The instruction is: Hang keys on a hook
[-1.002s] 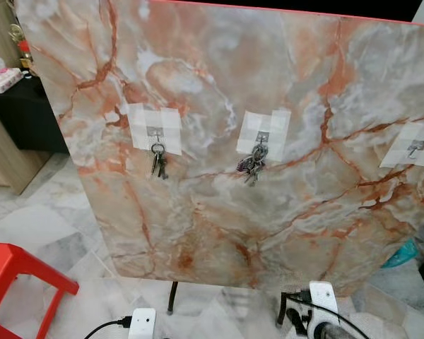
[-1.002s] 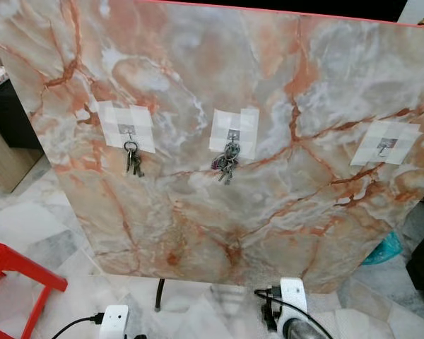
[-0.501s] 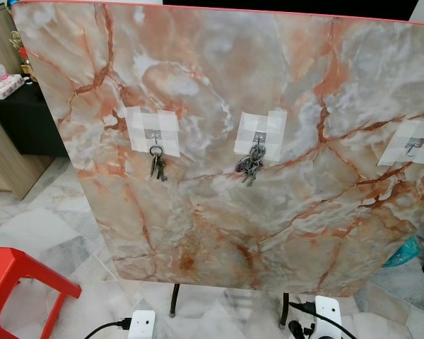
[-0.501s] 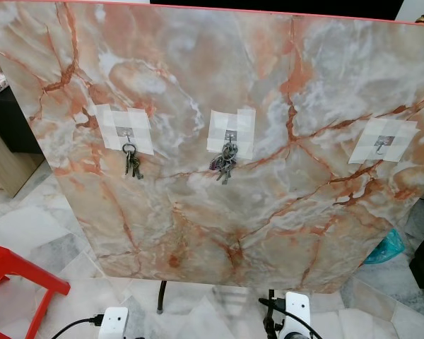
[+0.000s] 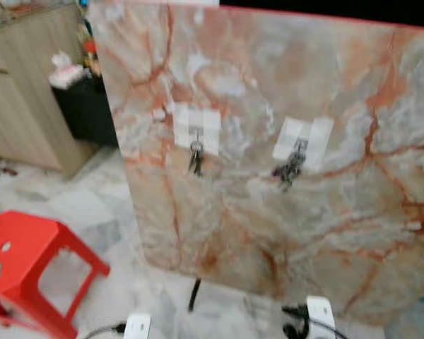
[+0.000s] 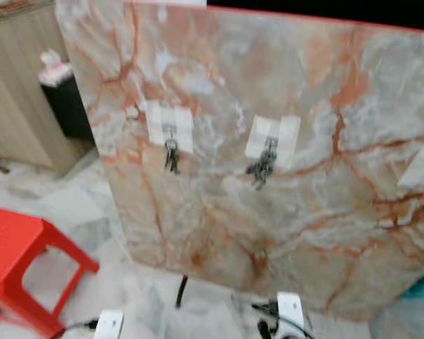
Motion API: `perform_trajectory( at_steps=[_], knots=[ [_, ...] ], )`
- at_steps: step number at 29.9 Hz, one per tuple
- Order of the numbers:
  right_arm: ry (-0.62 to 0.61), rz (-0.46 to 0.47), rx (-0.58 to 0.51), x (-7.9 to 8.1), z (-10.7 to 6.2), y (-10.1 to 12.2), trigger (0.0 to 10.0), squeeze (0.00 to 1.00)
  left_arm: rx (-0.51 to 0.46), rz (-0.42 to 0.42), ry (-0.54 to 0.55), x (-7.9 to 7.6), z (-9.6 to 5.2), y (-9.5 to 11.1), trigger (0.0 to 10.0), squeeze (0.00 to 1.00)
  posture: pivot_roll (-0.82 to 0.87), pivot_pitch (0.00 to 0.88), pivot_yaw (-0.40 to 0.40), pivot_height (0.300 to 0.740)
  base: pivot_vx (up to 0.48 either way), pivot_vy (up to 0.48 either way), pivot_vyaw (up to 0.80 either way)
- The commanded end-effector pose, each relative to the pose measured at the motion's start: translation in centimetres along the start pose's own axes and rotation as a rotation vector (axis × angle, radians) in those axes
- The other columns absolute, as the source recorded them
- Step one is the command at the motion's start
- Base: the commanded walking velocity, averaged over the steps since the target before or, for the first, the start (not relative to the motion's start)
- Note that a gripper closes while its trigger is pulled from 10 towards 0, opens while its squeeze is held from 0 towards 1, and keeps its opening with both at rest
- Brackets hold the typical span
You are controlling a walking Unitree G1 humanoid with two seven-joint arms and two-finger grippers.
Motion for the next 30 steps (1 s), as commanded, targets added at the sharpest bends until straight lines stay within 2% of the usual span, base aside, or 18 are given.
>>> perform_trajectory(
  at_steps=[1,7,10,11,14,20,30],
  knots=[
    [0.0,0.025,0.007,-0.1,0.0,-0.2,10.0,0.0,0.027,0.007,-0.006,-0.2,-0.1,-0.6,10.0,0.0,0.02,0.0,-0.049,0.74,0.0,0.341,0.0],
    [-0.016,0.035,0.007,-0.5,-0.1,-0.1,10.0,0.0,0.022,-0.007,0.003,-0.1,0.0,-0.5,10.0,0.0,0.03,0.0,-0.039,0.74,0.0,0.341,0.0],
    [-0.009,0.051,0.007,0.1,0.0,0.0,10.0,0.0,0.021,-0.011,0.008,0.0,0.0,-0.5,10.0,0.0,0.03,0.0,-0.038,0.74,0.0,0.316,0.0],
    [-0.004,0.042,0.007,0.8,0.1,0.1,10.0,0.0,0.02,-0.013,0.008,0.0,0.0,-0.4,10.0,0.0,0.03,0.0,-0.036,0.74,0.0,0.311,0.0],
    [0.0,0.019,0.005,1.2,0.2,0.2,10.0,0.0,0.019,-0.014,0.008,0.0,0.0,-0.4,10.0,0.0,0.03,0.0,-0.036,0.74,0.0,0.309,0.0],
    [0.004,0.01,0.0,1.7,0.3,0.3,10.0,0.0,0.016,-0.016,0.005,-0.1,0.0,-0.4,10.0,0.0,0.03,0.0,-0.04,0.74,0.0,0.19,0.68],
    [0.003,0.007,0.0,1.2,0.2,0.1,10.0,0.0,0.013,-0.02,0.005,-0.2,0.0,-0.3,10.0,0.0,0.03,0.0,-0.046,0.74,0.0,0.0,0.8]
  ],
)
Point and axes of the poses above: a point about 5 cm out from each wrist's last joint towards the gripper, its own z axis pointing out of the wrist towards the gripper, its own y axis along the axis of the wrist's last joint, x = y × z, the point moved 1 cm from there along z, pointing out of the wrist towards the gripper, and after that the axes turned 10 degrees about -z, right-handed, at the moved point
